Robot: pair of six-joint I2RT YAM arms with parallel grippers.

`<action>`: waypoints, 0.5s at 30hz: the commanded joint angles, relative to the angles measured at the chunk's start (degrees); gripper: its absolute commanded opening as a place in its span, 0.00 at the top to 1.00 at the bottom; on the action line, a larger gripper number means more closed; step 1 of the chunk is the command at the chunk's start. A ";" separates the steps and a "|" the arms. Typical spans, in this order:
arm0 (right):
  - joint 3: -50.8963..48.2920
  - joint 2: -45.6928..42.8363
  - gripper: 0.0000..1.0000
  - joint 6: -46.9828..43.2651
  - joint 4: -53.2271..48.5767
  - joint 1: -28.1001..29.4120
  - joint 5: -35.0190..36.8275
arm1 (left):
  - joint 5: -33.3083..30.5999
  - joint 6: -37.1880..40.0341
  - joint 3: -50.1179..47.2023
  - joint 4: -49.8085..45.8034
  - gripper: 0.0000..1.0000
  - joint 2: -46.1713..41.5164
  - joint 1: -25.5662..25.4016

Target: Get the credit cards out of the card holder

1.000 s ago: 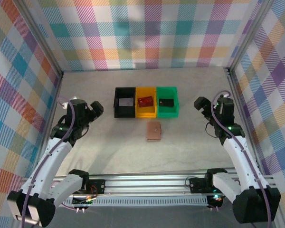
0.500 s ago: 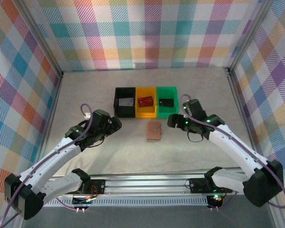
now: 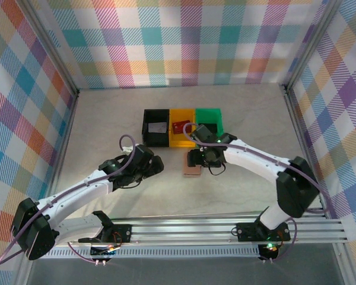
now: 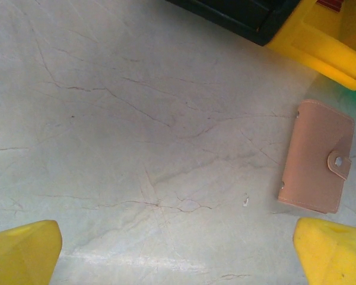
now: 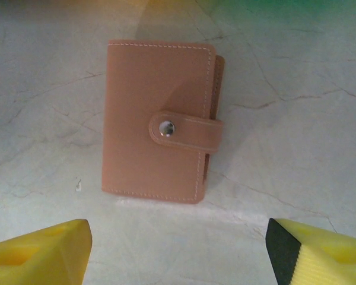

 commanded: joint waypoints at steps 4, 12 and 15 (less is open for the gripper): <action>5.62 6.71 0.31 -0.47 -3.19 0.44 1.16 | 0.96 -0.97 -2.32 3.61 0.00 0.17 -1.03; 9.50 12.56 0.39 -1.42 -4.53 0.44 3.25 | 1.89 -0.77 -3.01 4.72 0.00 0.58 -1.34; 10.52 14.48 0.41 -1.79 -4.66 0.48 3.00 | 2.18 -0.85 -2.93 5.21 0.00 1.28 -1.50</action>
